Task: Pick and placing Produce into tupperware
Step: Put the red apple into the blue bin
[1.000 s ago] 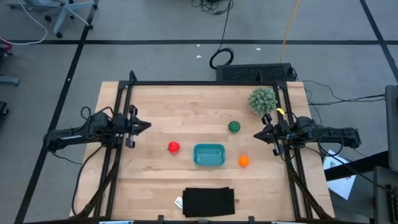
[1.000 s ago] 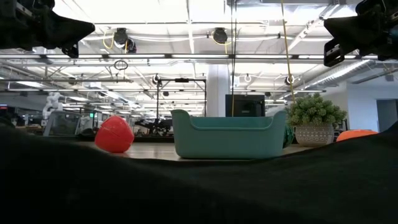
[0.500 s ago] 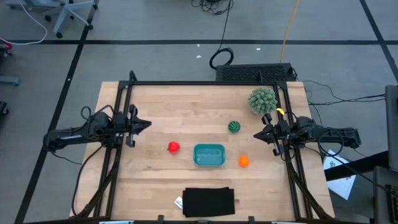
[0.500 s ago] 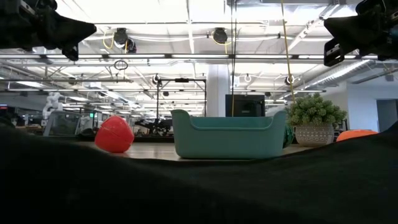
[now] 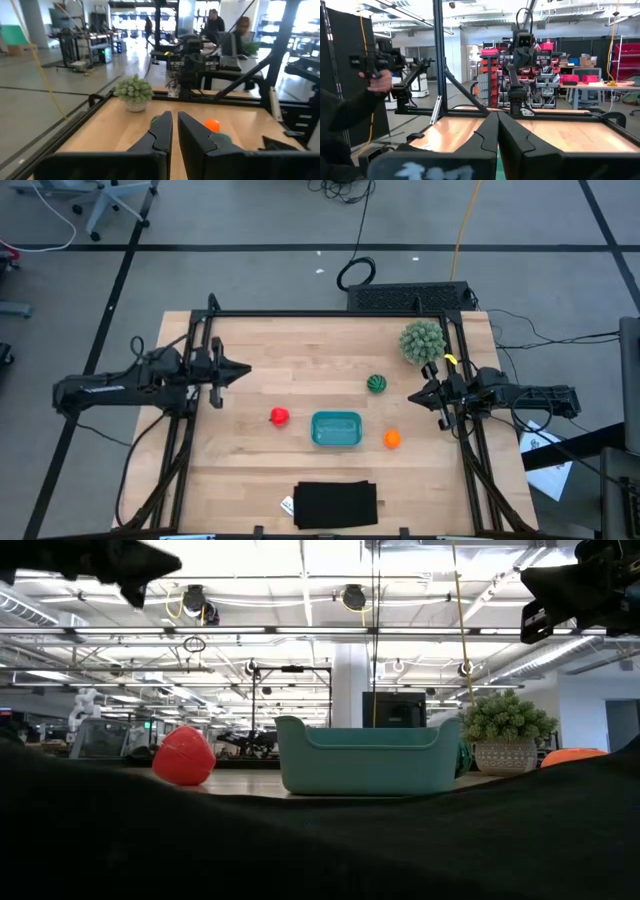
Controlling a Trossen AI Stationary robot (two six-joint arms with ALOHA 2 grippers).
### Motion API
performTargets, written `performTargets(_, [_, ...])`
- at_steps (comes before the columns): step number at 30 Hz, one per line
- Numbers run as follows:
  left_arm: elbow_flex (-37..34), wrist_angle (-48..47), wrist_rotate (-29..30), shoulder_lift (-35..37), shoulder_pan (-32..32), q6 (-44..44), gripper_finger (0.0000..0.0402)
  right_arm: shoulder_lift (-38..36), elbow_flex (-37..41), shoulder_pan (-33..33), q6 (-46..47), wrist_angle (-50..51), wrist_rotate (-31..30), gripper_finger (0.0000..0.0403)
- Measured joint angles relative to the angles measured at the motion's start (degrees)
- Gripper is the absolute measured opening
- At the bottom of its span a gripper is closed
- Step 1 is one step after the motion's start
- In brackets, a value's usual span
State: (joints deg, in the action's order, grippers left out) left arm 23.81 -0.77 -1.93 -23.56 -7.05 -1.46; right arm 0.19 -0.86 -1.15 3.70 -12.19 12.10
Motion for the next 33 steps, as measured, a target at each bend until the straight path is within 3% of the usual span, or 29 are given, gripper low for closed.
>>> performTargets(14, [17.0, -4.3, -2.6, -19.0, 0.0, 1.7, 0.0030, 0.0, 0.0, 0.0, -0.2, 0.2, 0.0, 0.0000])
performTargets(27, [28.1, -11.2, -2.7, -25.2, 0.0, 4.2, 0.0030, 0.0, 0.0, 0.0, -0.4, 0.4, 0.0, 0.0000])
performTargets(33, [30.0, -11.5, -3.4, -26.0, 0.0, 4.6, 0.0030, 0.0, 0.0, 0.0, -0.4, 0.4, 0.0, 0.0000])
